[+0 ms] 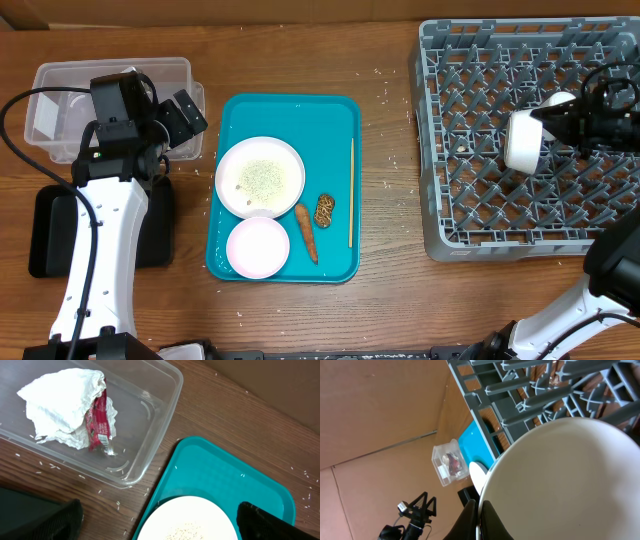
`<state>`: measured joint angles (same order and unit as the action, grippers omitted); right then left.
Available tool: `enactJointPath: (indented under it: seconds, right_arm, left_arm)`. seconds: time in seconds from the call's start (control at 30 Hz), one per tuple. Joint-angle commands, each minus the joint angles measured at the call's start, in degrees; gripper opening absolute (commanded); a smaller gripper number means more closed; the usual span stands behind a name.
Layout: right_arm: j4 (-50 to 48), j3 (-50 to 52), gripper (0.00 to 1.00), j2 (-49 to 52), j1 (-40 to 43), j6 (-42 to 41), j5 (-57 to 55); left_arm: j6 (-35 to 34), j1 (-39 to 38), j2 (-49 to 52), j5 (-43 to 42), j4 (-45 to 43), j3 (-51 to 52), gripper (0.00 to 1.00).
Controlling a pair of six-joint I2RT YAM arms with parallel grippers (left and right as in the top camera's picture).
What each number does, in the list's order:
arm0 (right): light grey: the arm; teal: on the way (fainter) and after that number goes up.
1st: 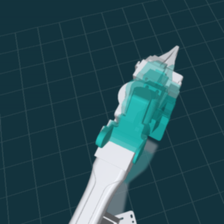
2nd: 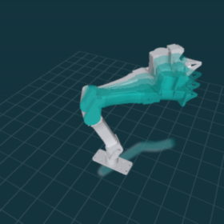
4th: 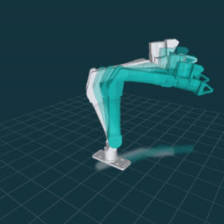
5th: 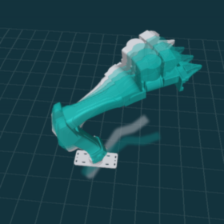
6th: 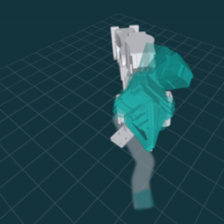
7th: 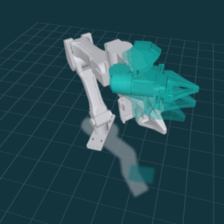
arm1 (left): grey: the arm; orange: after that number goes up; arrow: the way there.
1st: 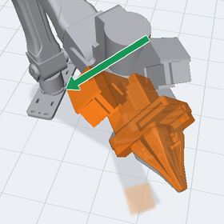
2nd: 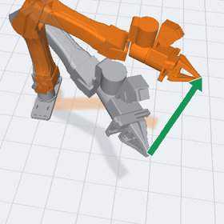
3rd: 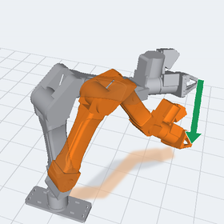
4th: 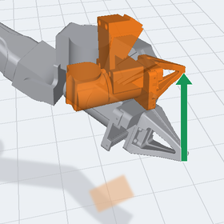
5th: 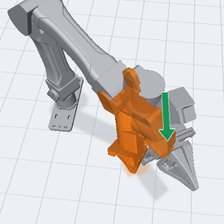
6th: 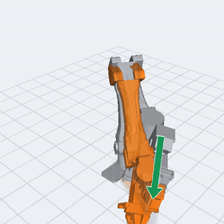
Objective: Sort waste into correct bins and load items into the dishwasher
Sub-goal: 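Lower the white bowl into the rack and release it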
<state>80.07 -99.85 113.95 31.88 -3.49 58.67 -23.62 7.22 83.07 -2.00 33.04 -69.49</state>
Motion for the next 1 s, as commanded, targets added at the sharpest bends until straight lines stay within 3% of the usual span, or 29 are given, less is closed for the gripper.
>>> enactJointPath:
  seconds: [0.0, 0.13, 0.3, 0.4, 0.97]
  right_arm:
    - [0.33, 0.31, 0.04, -0.04, -0.31, 2.54, 0.48]
    - [1.55, 0.52, 0.04, -0.04, -0.31, 2.93, 4.94]
    - [5.88, 0.52, 0.04, -0.07, -0.31, 10.56, 16.48]
    - [8.09, 0.87, 0.04, -0.04, -0.37, 14.53, 14.58]
    - [-1.84, 9.14, 0.04, -0.02, 4.33, 10.75, 11.04]
  left_arm:
    - [-0.39, -0.15, 0.17, -0.55, -0.04, -1.09, 1.00]
    - [-0.39, -0.15, 0.17, -0.57, -0.04, -1.09, 1.00]
    - [-0.39, -0.15, 0.17, -0.55, -0.04, -1.11, 1.00]
    - [-0.39, -0.15, 0.17, -0.55, -0.04, -1.09, 1.00]
    - [-0.39, -0.15, 0.17, -0.55, -0.04, -1.09, 1.00]
